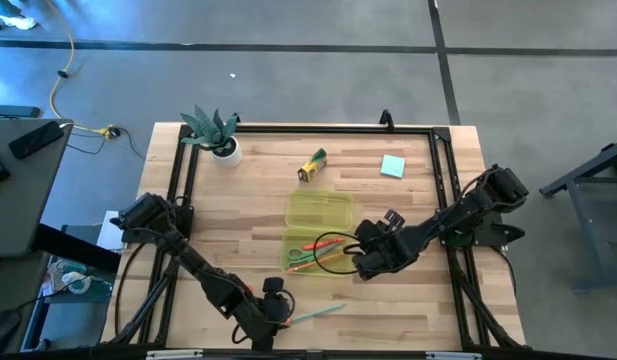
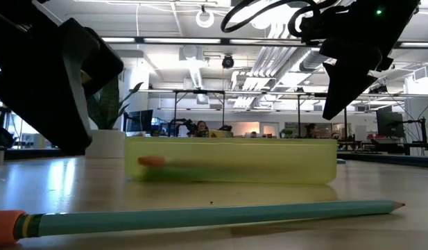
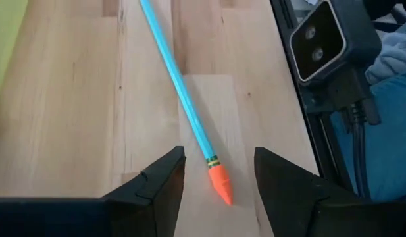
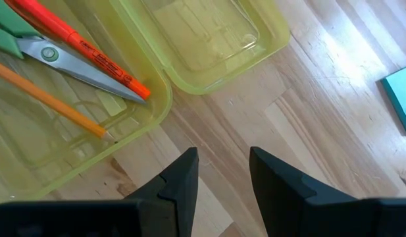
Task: Pack school essentials
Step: Put the light blue pencil into the yellow box
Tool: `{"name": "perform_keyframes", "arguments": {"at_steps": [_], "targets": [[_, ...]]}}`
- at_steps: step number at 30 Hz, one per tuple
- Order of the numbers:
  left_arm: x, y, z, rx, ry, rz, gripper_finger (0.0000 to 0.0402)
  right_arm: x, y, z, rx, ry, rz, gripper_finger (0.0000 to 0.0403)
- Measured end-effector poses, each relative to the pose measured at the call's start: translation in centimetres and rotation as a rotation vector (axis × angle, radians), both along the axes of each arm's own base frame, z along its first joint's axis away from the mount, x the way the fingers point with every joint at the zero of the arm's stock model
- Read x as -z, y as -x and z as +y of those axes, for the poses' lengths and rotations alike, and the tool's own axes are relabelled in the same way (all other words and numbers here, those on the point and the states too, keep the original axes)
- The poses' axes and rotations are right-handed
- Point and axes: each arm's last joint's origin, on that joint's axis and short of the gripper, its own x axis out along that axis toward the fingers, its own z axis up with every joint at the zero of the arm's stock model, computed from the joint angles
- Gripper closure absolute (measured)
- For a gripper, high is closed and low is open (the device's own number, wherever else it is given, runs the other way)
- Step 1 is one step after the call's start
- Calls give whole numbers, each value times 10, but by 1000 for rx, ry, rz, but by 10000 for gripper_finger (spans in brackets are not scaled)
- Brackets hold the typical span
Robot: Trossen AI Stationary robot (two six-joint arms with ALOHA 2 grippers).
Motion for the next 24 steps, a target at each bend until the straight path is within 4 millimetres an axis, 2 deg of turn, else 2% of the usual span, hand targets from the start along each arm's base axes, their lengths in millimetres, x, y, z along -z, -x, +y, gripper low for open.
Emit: {"name": "perform_keyframes", "arguments": {"at_steps": [6, 16, 24], "targets": [[3, 0, 0, -25, 17, 11, 227, 0, 0, 0, 0, 0, 0, 274], [30, -5, -3, -25, 21, 39, 227, 0, 0, 0, 3, 0, -1, 274], [33, -4, 1, -40, -18, 76, 230, 0, 0, 0, 3, 0, -1, 274]]}}
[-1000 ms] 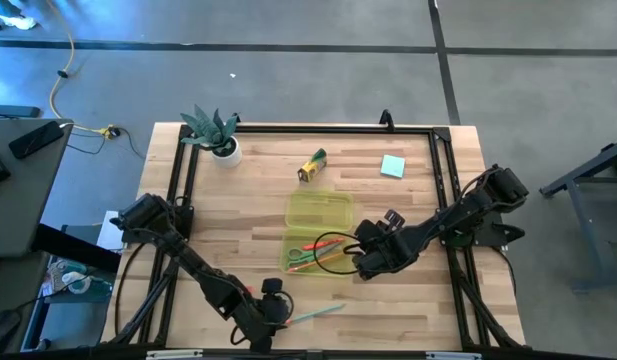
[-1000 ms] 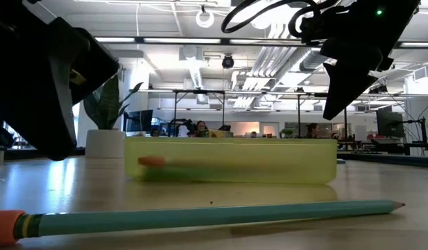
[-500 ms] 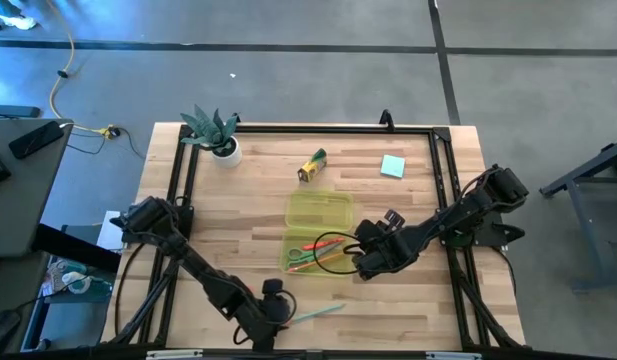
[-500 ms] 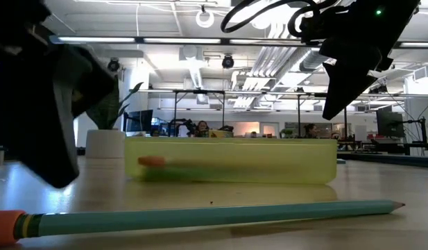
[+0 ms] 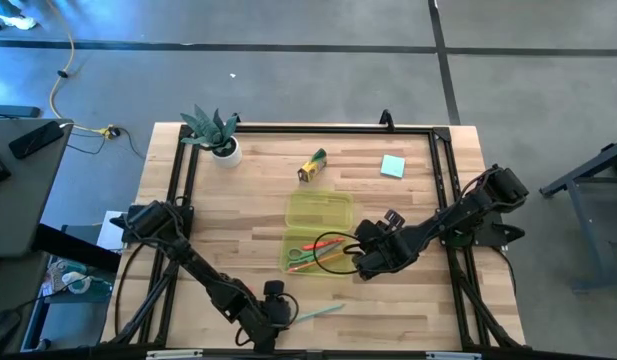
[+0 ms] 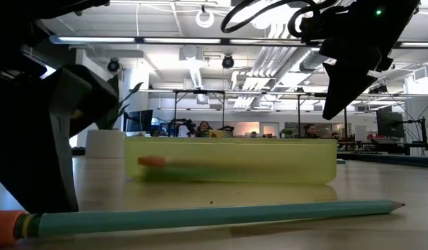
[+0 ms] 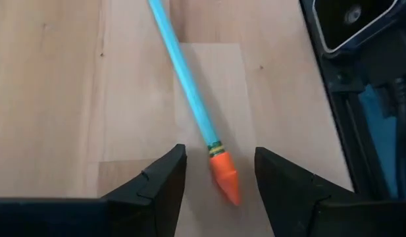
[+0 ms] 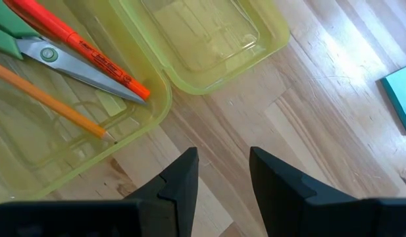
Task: Pack school essentials
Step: Put the light blue pencil into the yellow box
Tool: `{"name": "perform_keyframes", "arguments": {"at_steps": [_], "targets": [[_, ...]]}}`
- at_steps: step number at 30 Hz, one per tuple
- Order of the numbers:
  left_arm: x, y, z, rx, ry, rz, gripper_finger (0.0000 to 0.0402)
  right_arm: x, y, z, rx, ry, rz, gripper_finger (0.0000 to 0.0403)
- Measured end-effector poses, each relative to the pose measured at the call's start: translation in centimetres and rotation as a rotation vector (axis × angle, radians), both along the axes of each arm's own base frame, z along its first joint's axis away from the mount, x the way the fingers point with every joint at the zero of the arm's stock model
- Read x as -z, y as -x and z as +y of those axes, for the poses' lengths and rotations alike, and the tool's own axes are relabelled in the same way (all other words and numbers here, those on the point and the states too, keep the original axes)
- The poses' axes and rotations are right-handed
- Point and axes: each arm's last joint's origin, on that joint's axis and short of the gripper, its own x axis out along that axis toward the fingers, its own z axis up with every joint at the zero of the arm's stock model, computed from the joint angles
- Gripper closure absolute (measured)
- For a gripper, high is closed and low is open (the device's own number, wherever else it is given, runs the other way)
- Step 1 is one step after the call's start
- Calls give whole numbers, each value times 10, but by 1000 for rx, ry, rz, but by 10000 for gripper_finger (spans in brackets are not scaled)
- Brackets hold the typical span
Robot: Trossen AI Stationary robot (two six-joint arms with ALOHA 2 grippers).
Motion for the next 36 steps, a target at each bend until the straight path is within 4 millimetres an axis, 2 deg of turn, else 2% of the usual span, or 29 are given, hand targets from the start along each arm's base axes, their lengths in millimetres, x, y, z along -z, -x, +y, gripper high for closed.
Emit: {"name": "perform_keyframes", "arguments": {"at_steps": [14, 26, 36], "targets": [[5, 5, 9, 0, -135, 59, 296, 0, 0, 0, -3, 1, 1, 274], [5, 5, 9, 29, -161, 51, 383, 0, 0, 0, 4, -1, -1, 274], [1, 4, 7, 37, -136, 21, 386, 0, 1, 0, 4, 4, 8, 274]]}}
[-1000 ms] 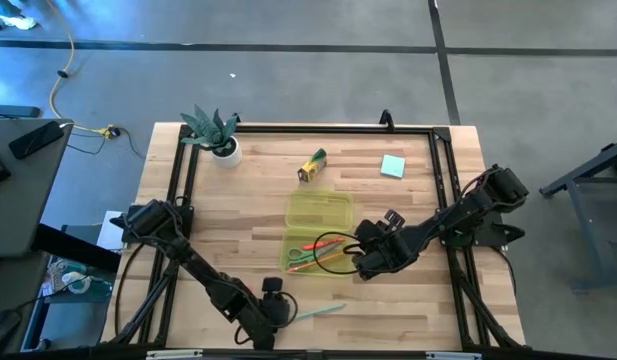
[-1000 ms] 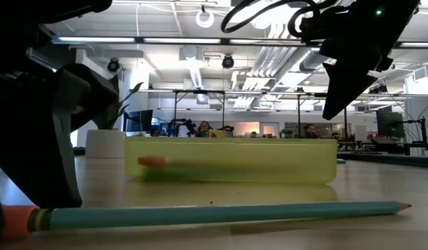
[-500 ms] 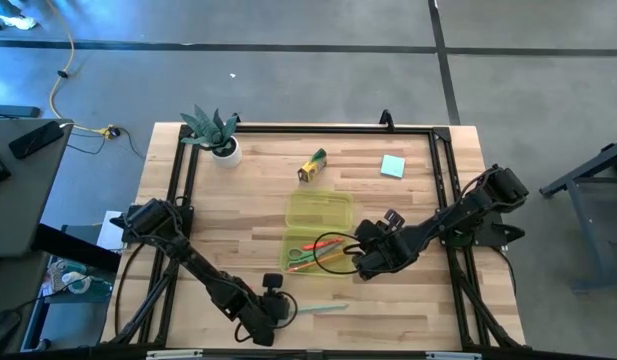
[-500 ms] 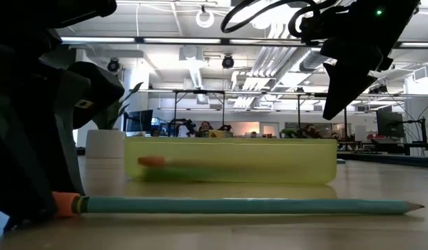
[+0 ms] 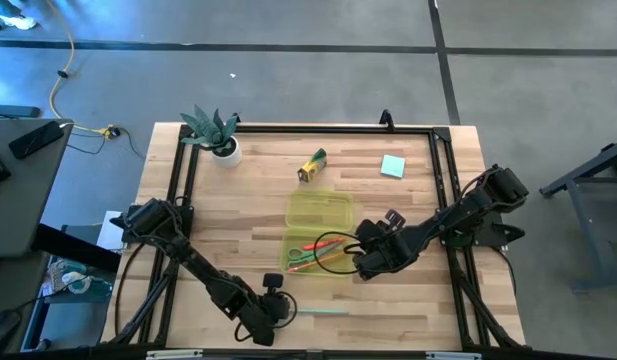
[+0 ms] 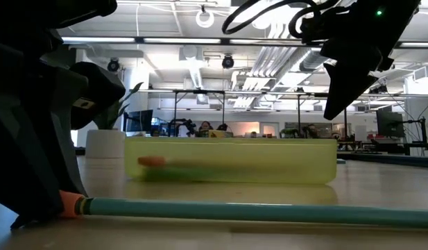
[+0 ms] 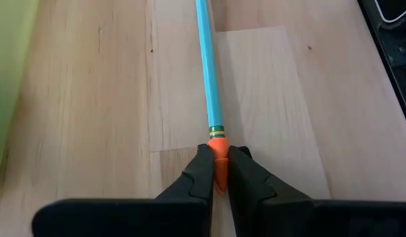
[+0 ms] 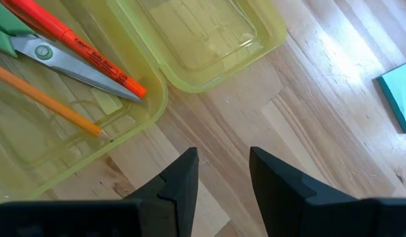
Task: Pack school essentials
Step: Put the light blue pencil into the yellow box
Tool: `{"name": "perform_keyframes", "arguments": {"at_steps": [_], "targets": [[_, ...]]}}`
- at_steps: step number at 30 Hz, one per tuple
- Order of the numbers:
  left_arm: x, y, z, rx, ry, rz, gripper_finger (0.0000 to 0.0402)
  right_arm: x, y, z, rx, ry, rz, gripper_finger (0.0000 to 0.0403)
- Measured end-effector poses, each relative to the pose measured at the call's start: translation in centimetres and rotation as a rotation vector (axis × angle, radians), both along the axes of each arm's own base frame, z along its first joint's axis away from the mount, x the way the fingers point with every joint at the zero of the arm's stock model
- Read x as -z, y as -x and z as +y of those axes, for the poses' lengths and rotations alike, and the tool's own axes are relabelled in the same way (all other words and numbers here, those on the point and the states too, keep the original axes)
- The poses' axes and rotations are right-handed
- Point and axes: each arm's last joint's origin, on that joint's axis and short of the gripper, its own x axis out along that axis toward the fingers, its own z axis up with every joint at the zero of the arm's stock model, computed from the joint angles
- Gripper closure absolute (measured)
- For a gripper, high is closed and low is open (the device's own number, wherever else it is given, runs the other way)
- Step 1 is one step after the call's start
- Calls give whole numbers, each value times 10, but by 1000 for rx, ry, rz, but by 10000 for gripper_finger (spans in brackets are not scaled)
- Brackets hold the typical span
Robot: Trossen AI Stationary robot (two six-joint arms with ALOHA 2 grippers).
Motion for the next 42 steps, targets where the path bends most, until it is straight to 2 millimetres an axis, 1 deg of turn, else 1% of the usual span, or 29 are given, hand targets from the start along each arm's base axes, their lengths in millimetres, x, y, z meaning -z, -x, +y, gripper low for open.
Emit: {"name": "perform_keyframes", "arguments": {"at_steps": [8, 13, 18, 24, 29, 33, 36, 42], "targets": [[-16, 1, 1, 6, 29, -27, 386, -1, 2, -1, 3, 5, 11, 274], [-26, 1, 1, -12, 54, -56, 386, -13, 6, -3, 7, -9, -31, 274], [-43, -1, 10, -45, 52, -85, 386, -29, 13, -7, 2, -26, -81, 274], [-69, -2, 36, -135, 1, -111, 386, -47, 22, -11, -6, -33, -138, 274], [-88, 0, 65, -228, -34, -94, 386, -56, 27, -14, -19, -43, -165, 274], [-89, 0, 90, -326, -42, -25, 386, -58, 28, -15, -19, -43, -165, 274], [-86, -1, 107, -366, -8, 47, 385, -58, 28, -15, -19, -41, -161, 274], [-86, -7, 124, -367, 52, 84, 385, -57, 29, -15, -19, -38, -156, 274]]}}
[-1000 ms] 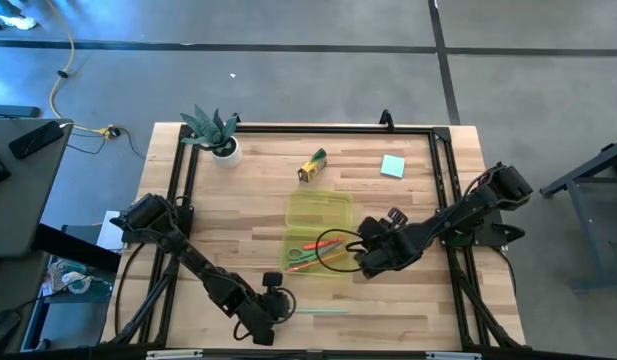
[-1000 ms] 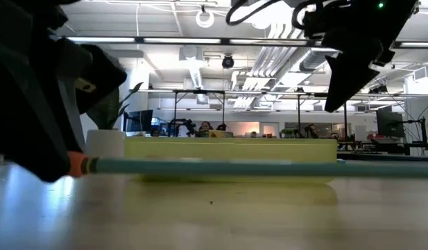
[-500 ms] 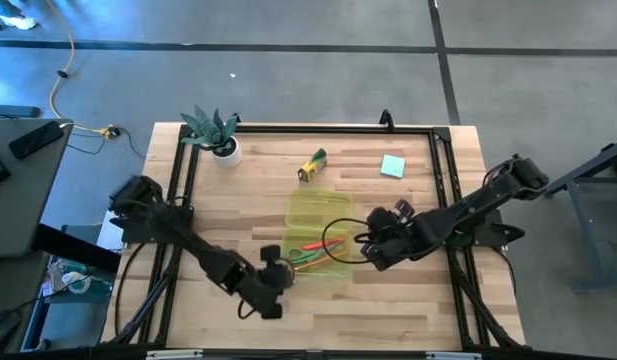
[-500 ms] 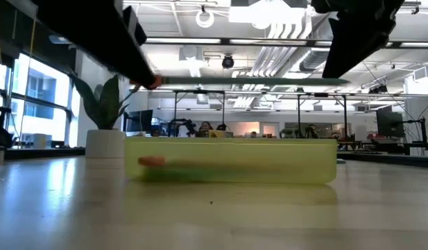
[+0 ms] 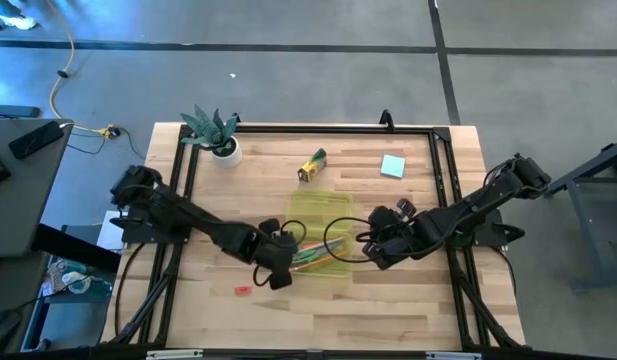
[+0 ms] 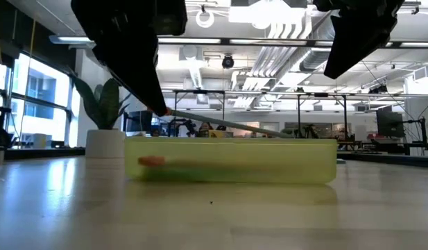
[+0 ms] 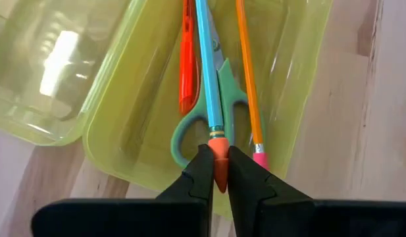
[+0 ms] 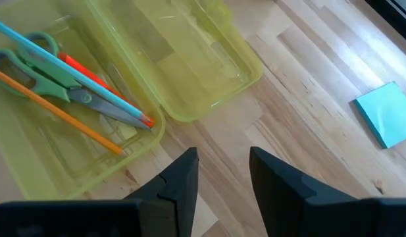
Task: Pack school essentials
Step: Put the light blue pencil into the yellow box, then put the orange eraser into the yellow box
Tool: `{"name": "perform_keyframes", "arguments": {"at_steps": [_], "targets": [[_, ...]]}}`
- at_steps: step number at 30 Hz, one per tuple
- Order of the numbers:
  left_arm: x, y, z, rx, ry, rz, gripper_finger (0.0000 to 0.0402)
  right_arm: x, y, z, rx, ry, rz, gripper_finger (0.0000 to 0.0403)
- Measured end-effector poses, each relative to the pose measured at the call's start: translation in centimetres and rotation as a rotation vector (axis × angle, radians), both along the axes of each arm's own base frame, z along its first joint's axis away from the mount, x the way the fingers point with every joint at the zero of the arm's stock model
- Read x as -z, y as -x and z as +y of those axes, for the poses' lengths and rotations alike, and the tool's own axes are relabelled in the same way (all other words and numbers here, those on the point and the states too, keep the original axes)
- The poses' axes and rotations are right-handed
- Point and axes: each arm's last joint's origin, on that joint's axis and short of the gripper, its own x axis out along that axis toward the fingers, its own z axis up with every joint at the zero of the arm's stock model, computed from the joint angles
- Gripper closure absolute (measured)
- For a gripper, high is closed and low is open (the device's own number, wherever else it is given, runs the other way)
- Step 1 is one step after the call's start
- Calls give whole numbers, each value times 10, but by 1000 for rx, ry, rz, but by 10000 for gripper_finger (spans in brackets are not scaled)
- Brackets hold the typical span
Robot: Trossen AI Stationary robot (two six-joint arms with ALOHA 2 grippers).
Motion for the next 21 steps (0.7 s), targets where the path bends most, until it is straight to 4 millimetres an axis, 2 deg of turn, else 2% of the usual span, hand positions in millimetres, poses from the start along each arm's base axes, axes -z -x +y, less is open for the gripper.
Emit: {"name": "perform_keyframes", "arguments": {"at_steps": [11, 21], "targets": [[3, -4, 21, -15, 90, 33, 377, 0, 0, 0, 0, 2, 3, 274], [1, -8, 24, 41, 113, 3, 299, 0, 0, 0, 0, 3, 6, 274]]}}
